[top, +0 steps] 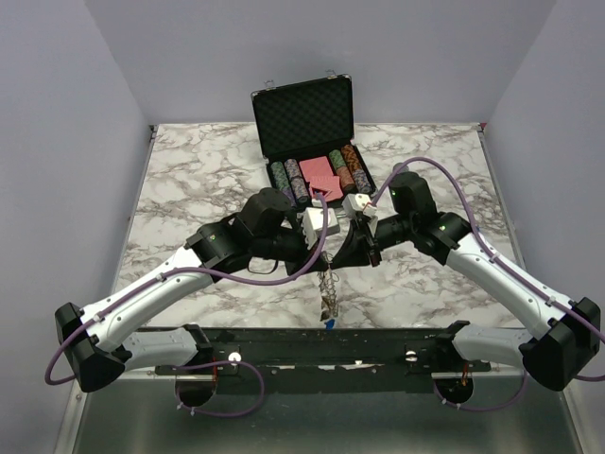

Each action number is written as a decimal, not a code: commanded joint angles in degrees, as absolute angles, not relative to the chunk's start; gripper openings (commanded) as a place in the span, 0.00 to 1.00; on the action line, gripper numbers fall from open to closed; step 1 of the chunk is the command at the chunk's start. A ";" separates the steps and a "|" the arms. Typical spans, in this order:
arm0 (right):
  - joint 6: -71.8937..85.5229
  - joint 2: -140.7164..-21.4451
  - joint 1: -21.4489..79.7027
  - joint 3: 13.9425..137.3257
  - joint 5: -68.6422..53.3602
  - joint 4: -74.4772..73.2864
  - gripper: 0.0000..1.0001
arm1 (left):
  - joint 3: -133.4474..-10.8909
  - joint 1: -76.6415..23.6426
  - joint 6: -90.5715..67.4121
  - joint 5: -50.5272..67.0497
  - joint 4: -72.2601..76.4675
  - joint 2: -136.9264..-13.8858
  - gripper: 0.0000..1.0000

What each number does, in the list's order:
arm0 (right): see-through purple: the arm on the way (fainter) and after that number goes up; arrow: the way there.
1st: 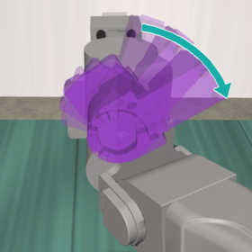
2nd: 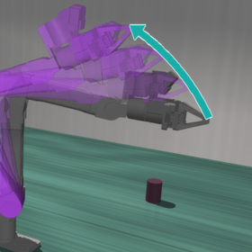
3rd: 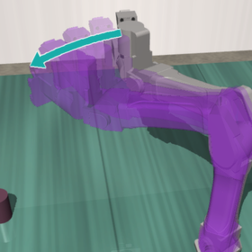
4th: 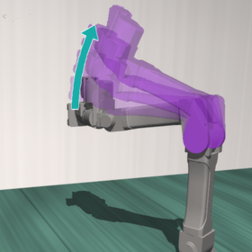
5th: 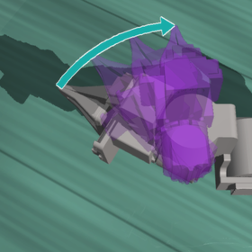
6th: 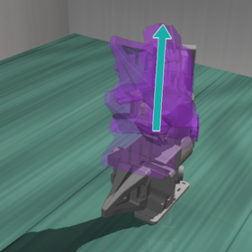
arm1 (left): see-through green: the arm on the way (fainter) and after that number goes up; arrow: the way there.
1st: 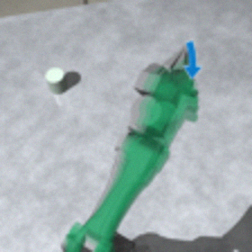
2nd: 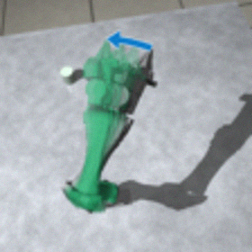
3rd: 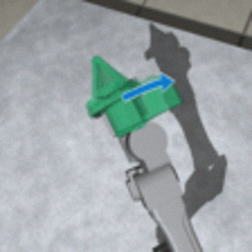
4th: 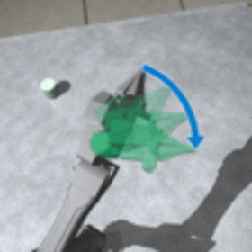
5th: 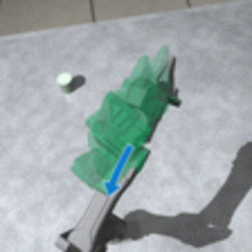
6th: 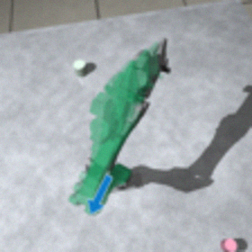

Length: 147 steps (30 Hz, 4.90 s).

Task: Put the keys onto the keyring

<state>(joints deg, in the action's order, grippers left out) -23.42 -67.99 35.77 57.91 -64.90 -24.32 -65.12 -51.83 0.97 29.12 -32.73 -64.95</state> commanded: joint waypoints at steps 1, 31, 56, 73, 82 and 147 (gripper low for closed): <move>-21.98 -67.76 35.77 57.39 -66.36 -22.59 0.07 | -65.83 -51.68 0.26 30.15 -29.45 -65.04 0.00; -21.36 -62.49 35.68 51.42 -72.32 -5.73 0.00 | -22.00 -49.04 1.65 22.59 16.58 -27.96 0.84; -26.90 -60.38 35.68 46.32 -76.46 -0.53 0.00 | -21.44 -49.04 3.34 36.12 30.06 -37.26 0.49; -22.85 -60.73 35.68 46.05 -74.97 2.72 0.00 | -24.08 -49.22 2.73 39.81 28.56 -41.40 0.39; -20.48 -60.73 35.60 45.53 -75.15 4.74 0.00 | -24.61 -49.48 2.99 40.34 28.21 -42.54 0.30; 17.84 -61.61 35.77 38.06 -56.60 30.23 0.00 | -25.93 -53.09 -2.02 25.75 27.33 -48.78 0.00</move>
<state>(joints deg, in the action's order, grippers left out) 16.36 -61.87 35.55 38.24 -59.59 26.72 -24.95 -52.27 -1.30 25.65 24.67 -47.62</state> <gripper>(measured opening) 0.006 0.007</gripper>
